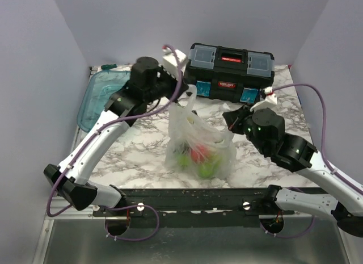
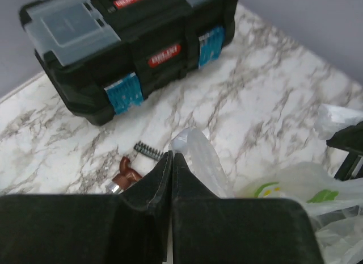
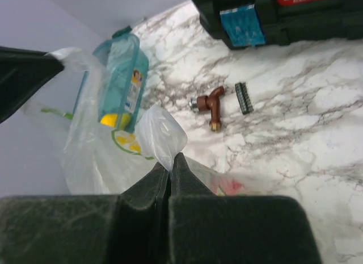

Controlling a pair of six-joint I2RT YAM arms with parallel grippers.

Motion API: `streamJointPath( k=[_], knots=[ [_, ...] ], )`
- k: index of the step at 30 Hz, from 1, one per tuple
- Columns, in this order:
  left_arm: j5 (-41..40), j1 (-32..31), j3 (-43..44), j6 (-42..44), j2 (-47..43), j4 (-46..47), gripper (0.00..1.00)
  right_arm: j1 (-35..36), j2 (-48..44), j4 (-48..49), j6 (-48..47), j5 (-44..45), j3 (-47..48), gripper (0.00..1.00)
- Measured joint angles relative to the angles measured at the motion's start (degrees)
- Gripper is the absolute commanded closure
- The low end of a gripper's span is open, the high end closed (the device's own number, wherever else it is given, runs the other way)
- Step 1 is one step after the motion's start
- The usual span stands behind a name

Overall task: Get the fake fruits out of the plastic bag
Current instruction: Adjust the plastic bag at the center of the board.

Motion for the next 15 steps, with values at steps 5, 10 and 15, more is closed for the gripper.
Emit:
streamJointPath(
  k=[5,10,15],
  knots=[
    [9.25,8.59,-0.09,-13.73,-2.95,9.86,1.00,0.00,10.95,-6.78,0.22,7.65,14.75,0.99],
    [19.02,11.23,-0.55,-23.41,-1.95,21.77,1.00,0.00,19.69,-11.91,-5.70,14.49,23.41,0.99],
    [31.80,15.37,-0.96,-33.27,1.20,32.09,1.00,0.00,20.35,-13.97,-10.40,14.88,23.58,0.99]
  ],
)
